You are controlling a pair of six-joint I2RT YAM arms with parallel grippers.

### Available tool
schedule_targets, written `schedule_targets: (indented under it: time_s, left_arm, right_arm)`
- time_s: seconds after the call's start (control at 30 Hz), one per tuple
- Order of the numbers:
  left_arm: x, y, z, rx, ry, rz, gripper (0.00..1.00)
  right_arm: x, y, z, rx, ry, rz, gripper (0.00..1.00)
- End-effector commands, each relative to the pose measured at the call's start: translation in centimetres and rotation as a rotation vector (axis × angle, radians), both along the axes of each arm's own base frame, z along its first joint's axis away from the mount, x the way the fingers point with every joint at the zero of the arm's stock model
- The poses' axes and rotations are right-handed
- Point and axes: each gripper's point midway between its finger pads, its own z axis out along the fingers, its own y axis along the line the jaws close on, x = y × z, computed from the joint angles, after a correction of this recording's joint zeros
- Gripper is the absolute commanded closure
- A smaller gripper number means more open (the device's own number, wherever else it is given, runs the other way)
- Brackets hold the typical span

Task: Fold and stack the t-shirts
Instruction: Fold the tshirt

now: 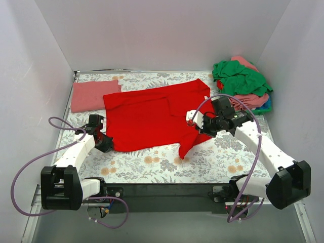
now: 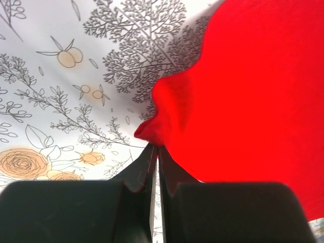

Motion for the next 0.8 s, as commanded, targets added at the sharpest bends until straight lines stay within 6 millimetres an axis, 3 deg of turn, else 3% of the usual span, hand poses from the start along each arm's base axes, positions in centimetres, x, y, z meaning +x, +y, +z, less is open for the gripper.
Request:
schedule_targets:
  time_s: [0.0, 0.17, 0.5, 0.77]
  left_arm:
    - [1.7, -0.1, 1.8, -0.005, -0.067, 0.003, 1.0]
    - [2.4, -0.1, 2.3, -0.004, -0.081, 0.0, 1.0]
    - [3.4, 0.3, 2.8, 0.007, -0.096, 0.007, 1.0]
    - [4.9, 0.8, 3.4, 0.006, -0.115, 0.018, 1.0]
  right_arm:
    - [1.6, 1.6, 2.7, 0.067, -0.028, 0.021, 0.99]
    - [3.5, 2.8, 4.6, 0.094, -0.055, 0.023, 0.99]
    - [6.7, 4.3, 5.7, 0.111, -0.057, -0.005, 0.99]
    - [8.9, 4.2, 6.5, 0.103, -0.098, -0.05, 0.99]
